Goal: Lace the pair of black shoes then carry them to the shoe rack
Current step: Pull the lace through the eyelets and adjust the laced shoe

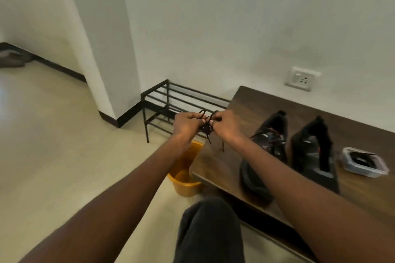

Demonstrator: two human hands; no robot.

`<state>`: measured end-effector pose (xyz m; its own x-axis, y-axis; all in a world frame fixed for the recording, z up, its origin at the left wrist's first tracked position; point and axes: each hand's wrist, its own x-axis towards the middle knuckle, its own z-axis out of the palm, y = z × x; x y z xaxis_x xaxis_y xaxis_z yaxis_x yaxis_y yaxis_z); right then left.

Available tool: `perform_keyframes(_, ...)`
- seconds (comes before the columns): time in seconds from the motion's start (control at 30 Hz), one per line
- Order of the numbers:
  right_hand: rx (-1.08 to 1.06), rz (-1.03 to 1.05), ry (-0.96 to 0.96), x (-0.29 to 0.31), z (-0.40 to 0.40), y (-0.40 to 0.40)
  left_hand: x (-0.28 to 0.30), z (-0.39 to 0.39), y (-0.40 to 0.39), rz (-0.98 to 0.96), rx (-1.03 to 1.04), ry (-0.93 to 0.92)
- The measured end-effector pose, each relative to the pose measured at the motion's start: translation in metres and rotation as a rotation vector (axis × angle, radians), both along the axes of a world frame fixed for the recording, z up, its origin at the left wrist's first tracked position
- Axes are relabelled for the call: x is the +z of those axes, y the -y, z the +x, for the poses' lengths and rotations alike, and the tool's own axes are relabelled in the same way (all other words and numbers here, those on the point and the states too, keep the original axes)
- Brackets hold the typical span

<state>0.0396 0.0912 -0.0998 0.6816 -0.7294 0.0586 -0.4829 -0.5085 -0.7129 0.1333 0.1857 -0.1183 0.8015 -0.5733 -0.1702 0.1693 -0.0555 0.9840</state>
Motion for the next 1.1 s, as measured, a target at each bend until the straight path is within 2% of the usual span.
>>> perform_keyframes(0.1, 0.074, -0.031, -0.095, -0.029, 0.047, 0.004, -0.031, 0.034, 0.000, 0.049, 0.077, 0.020)
perform_keyframes(0.2, 0.140, -0.083, -0.154, -0.048, 0.086, 0.012, -0.061, 0.070, 0.009, 0.100, 0.151, 0.120)
perform_keyframes(0.3, 0.270, -0.101, -0.338, -0.062, 0.112, 0.021, -0.089, 0.094, 0.019, 0.226, 0.152, 0.244)
perform_keyframes(0.47, 0.473, -0.237, -0.635, -0.088, 0.132, 0.030, -0.126, 0.104, 0.027, 0.459, -0.095, 0.459)
perform_keyframes(0.57, 0.515, -0.348, -0.709, -0.095, 0.130, 0.035, -0.139, 0.099, 0.030, 0.561, -0.234, 0.548)
perform_keyframes(0.63, 0.504, -0.414, -0.696, -0.094, 0.127, 0.037, -0.146, 0.097, 0.030, 0.636, -0.307, 0.558)
perform_keyframes(0.73, 0.477, -0.429, -0.660, -0.085, 0.117, 0.035, -0.145, 0.094, 0.026, 0.661, -0.255, 0.606)
perform_keyframes(0.83, 0.381, -0.406, -0.475, -0.067, 0.093, 0.034, -0.127, 0.081, 0.025, 0.520, -0.195, 0.608)
perform_keyframes(1.0, -0.008, -0.370, 0.020, -0.031, -0.007, 0.037, -0.073, 0.016, 0.043, 0.179, -0.124, 0.620)
perform_keyframes(1.1, -0.235, -0.359, 0.097, -0.016, -0.086, 0.042, -0.038, -0.046, 0.067, 0.070, -0.248, 0.690)
